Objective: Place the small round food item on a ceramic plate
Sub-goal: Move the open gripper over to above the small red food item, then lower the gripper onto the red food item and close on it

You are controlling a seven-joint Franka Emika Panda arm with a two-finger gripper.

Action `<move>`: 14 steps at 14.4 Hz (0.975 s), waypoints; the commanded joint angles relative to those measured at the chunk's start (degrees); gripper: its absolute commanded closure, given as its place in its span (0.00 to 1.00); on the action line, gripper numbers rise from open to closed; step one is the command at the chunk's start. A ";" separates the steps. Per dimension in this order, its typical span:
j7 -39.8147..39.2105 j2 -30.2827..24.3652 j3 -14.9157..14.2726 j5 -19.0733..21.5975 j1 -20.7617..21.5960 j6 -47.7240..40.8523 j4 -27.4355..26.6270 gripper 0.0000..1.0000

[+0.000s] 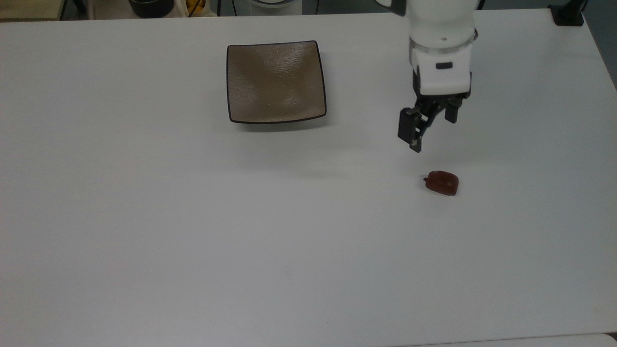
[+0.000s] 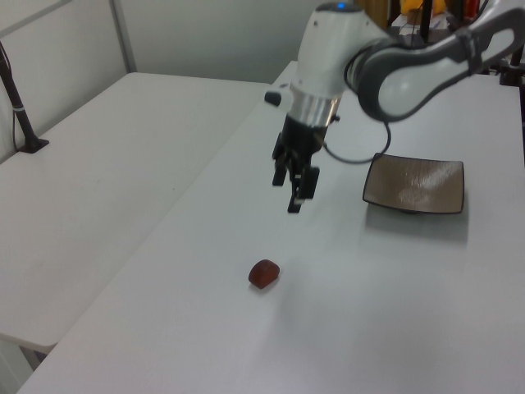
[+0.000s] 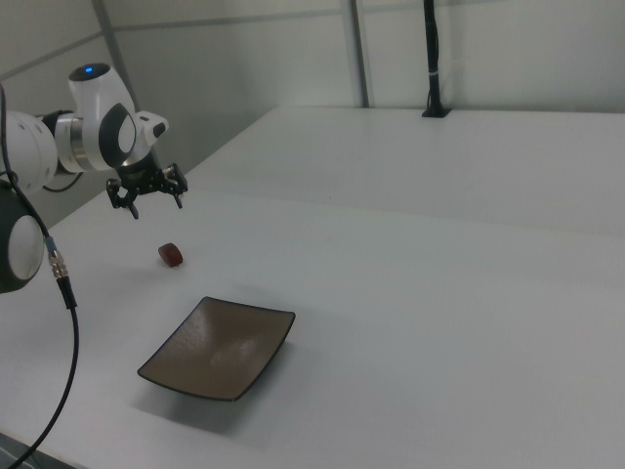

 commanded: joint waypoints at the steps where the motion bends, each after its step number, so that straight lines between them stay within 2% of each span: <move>1: -1.28 7.90 -0.04 -5.56 2.56 3.99 5.09 0.00; 5: -1.02 14.32 -0.04 -8.90 4.14 6.99 9.66 0.00; 12: 0.65 19.08 -0.22 -11.11 6.08 9.55 10.45 0.00; 13: 0.57 19.17 -0.39 -11.37 6.16 9.55 10.37 0.11; 14: 0.57 19.43 -0.39 -12.16 6.16 9.64 10.37 0.39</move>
